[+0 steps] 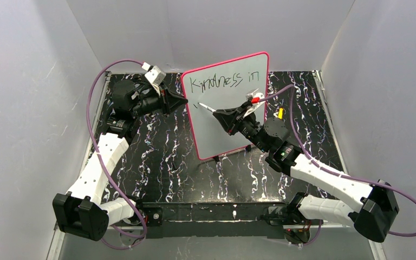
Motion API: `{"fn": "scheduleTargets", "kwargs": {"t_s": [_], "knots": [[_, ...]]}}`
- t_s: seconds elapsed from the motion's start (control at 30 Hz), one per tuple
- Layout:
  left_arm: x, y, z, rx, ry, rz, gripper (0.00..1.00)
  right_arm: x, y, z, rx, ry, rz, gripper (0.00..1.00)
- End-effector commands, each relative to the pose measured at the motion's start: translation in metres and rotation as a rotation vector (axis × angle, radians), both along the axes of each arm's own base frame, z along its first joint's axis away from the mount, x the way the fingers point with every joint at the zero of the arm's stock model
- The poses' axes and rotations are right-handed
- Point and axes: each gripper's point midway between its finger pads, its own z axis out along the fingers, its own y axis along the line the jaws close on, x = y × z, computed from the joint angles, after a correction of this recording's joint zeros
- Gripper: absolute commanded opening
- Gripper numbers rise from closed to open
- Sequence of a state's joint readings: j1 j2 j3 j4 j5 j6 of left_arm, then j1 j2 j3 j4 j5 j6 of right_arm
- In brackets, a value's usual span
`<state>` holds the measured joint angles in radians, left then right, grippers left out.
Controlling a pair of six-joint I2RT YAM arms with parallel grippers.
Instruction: Write a sentence on the whiteboard
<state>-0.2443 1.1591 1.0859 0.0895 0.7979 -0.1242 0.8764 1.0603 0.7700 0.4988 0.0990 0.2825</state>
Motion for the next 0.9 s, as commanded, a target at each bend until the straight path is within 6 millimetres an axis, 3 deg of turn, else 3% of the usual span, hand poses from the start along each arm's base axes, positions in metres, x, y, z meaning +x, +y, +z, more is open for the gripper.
{"fn": "scheduleTargets", "kwargs": {"t_s": [0.0, 0.2, 0.63, 0.73, 0.87], "knots": [[-0.014, -0.003, -0.006, 0.006, 0.027, -0.043, 0.00, 0.007, -0.006, 0.020, 0.060, -0.056, -0.045, 0.01], [-0.014, -0.003, -0.006, 0.005, 0.026, -0.044, 0.00, 0.010, -0.007, 0.001, 0.006, -0.015, -0.063, 0.01], [-0.014, -0.004, -0.006, 0.005, 0.026, -0.045, 0.00, -0.003, 0.001, -0.058, -0.078, 0.129, 0.009, 0.01], [-0.014, -0.003, -0.006, 0.005, 0.026, -0.045, 0.00, -0.006, 0.002, -0.055, -0.070, 0.126, 0.018, 0.01], [-0.013, -0.003, -0.007, 0.006, 0.029, -0.045, 0.00, -0.010, -0.002, -0.029, -0.012, 0.085, 0.023, 0.01]]}}
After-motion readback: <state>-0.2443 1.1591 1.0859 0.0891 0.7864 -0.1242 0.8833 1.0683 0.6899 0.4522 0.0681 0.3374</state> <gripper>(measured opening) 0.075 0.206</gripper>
